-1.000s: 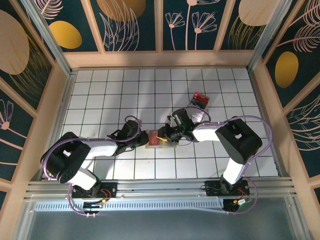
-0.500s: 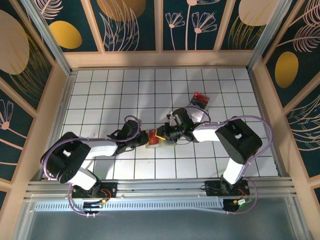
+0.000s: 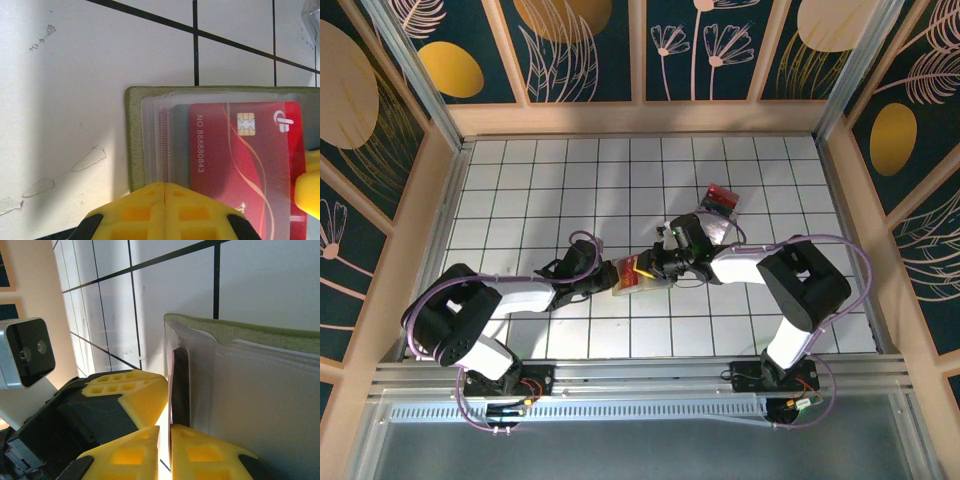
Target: Take the credit cards out of the card holder
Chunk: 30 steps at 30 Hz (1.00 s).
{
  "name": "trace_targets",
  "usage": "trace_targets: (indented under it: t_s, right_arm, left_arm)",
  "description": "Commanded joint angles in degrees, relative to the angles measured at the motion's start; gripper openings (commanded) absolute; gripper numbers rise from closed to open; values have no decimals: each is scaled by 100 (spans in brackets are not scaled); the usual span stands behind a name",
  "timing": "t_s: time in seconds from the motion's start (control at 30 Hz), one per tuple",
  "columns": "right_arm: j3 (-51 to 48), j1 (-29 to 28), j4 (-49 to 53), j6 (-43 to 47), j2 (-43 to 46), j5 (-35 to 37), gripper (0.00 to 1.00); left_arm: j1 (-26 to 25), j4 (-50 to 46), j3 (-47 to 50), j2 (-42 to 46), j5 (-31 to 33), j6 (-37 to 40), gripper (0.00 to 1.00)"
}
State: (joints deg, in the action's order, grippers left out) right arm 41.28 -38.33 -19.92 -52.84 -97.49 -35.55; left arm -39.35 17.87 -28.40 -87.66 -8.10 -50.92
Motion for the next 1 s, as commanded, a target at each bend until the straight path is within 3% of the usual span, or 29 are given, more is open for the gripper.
trace_targets:
  t_s: [0.0,0.17,0.47,0.73,0.97]
  right_arm:
    - [-39,77,-47,127,297,-100,13]
    - [-16,106,193,238,336,35,12]
    - [252,98,1233,660,361,695,0]
    - [420,52,1581,793,387,992,0]
    - [511,-32,1701,809,399,1136,0]
  left_arm:
    - [-46,-346,19,-156,7,-61,2]
    - [-48,-385,26,-113,44,-68,1]
    - [-47,-611,-74,23,240,74,2]
    - [-47,-917,-465,366,520,385,6]
    - [-46,-624,-653,573,159,499,8]
